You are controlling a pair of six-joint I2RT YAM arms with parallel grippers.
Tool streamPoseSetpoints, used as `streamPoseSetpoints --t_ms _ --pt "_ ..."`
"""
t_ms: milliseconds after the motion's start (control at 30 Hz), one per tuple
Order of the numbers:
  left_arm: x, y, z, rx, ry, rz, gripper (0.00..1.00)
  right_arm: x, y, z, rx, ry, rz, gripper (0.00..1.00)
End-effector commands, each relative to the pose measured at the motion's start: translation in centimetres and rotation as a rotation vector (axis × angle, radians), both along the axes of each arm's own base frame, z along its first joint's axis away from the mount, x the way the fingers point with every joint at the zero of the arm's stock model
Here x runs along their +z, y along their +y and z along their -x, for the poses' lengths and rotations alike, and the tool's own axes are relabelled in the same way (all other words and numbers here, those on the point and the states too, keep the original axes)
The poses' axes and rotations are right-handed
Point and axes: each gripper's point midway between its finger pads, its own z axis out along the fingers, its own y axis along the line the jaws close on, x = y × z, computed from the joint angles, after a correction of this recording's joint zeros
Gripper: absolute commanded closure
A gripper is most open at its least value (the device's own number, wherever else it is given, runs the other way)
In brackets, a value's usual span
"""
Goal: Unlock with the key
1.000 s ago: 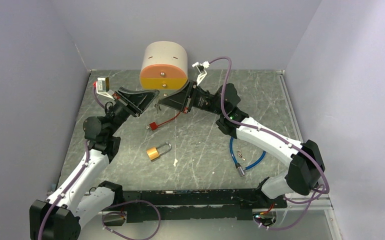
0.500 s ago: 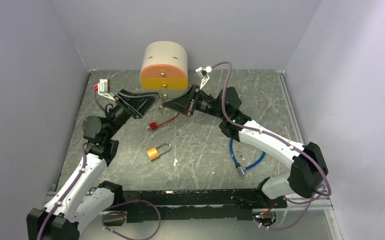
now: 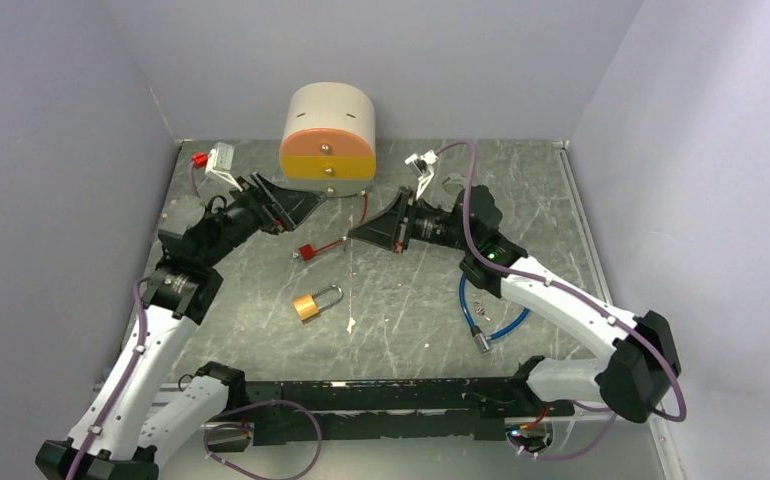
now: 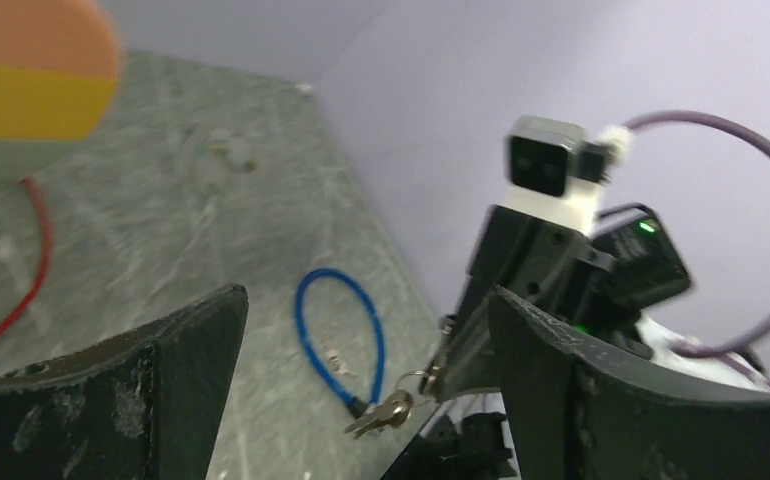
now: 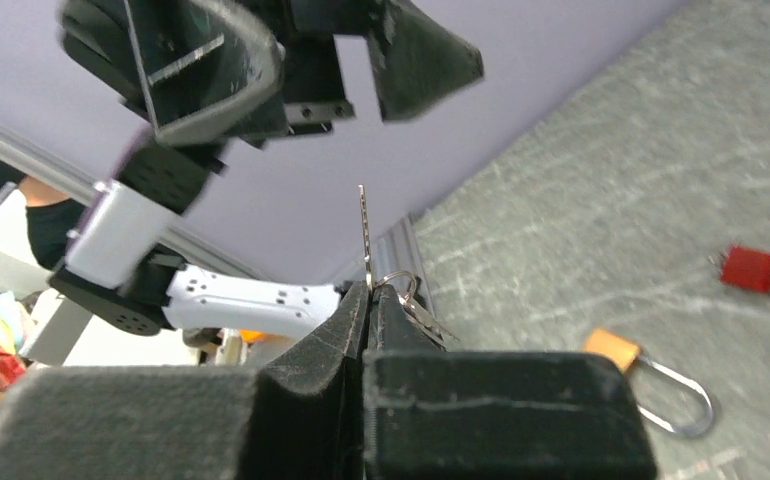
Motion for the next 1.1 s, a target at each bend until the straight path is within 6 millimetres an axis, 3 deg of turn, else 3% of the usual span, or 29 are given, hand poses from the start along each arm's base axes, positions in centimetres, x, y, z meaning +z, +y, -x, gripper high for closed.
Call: streamPoseSetpoints --t_ms 0,67,200,300,500,800,1067 --pt "-7.4 3.4 -1.4 0.198 0.285 -0.275 0.06 -2.9 -2.4 0.0 -0.062 -0.004 0.107 1.0" --pt "-11.0 4.4 -1.6 0.228 0.437 -0.393 0.06 -4.9 -3.8 -0.6 -0.125 0.029 0.171 1.0" --pt "-18.5 3.9 -1.1 0.11 0.703 -0.567 0.1 -7.4 -6.1 -1.2 -0.221 0.072 0.25 1.0" --pt "-22.4 3.4 -1.6 0.052 0.788 -0.616 0.09 -8.6 -7.1 -1.4 -0.258 0.1 0.28 1.0" --pt "-27.4 3.4 -2.7 0.049 0.848 -0.688 0.07 -10.0 -8.2 -1.6 -0.308 0.128 0.308 1.0" --pt "-34.7 3.5 -0.2 0.012 0.951 -0.894 0.08 -11.1 -8.9 -2.0 -0.339 0.154 0.331 1.0" --pt "-36.2 2.9 2.1 -0.06 0.947 -0.915 0.06 -10.8 -8.5 -2.1 -0.322 0.173 0.318 1.0"
